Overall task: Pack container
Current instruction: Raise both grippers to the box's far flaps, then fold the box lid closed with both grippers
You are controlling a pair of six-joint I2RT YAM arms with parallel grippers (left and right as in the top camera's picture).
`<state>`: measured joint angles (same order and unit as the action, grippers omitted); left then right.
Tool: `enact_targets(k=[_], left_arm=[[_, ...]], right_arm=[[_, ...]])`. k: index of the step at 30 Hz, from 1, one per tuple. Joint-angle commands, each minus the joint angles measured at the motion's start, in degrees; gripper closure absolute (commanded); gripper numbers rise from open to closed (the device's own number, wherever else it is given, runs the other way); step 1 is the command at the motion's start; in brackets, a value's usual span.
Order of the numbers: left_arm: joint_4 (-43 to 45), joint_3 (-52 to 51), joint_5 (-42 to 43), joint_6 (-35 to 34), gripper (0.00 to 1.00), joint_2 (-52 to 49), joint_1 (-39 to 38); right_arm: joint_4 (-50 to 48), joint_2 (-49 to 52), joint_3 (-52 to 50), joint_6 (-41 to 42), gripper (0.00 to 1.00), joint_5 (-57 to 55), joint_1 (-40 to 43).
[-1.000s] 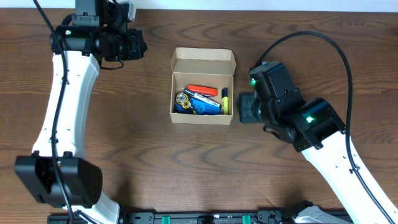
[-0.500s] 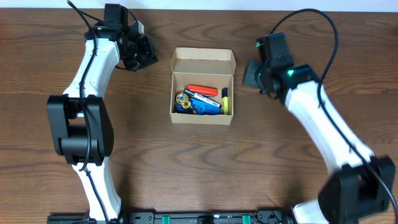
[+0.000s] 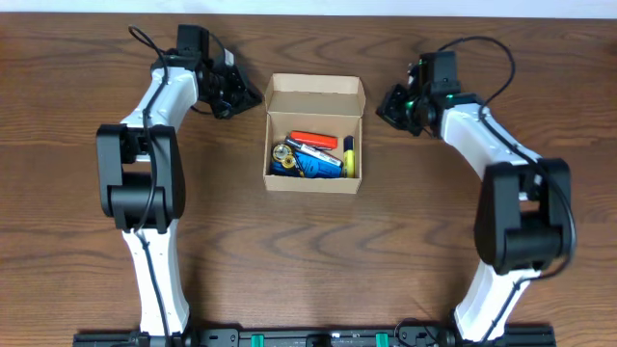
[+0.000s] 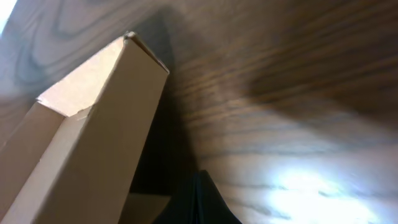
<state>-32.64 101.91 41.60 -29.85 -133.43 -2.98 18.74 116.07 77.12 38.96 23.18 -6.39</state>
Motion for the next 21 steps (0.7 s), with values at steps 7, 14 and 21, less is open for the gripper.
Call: enact_targets(k=[7, 14, 21], left_arm=[[4.0, -0.1, 7.9, -3.0, 0.94, -0.3, -0.3], [4.5, -0.1, 9.3, -3.0, 0.94, -0.3, -1.0], [4.7, 0.1, 12.8, -0.3, 0.94, -0.2, -0.8]], right_arm=[[-9.2, 4.9, -0.1, 8.1, 0.98, 9.0, -2.1], [-11.7, 5.0, -0.1, 10.4, 0.99, 9.9, -3.8], [-12.2, 5.0, -0.1, 10.6, 0.98, 11.5, -3.8]])
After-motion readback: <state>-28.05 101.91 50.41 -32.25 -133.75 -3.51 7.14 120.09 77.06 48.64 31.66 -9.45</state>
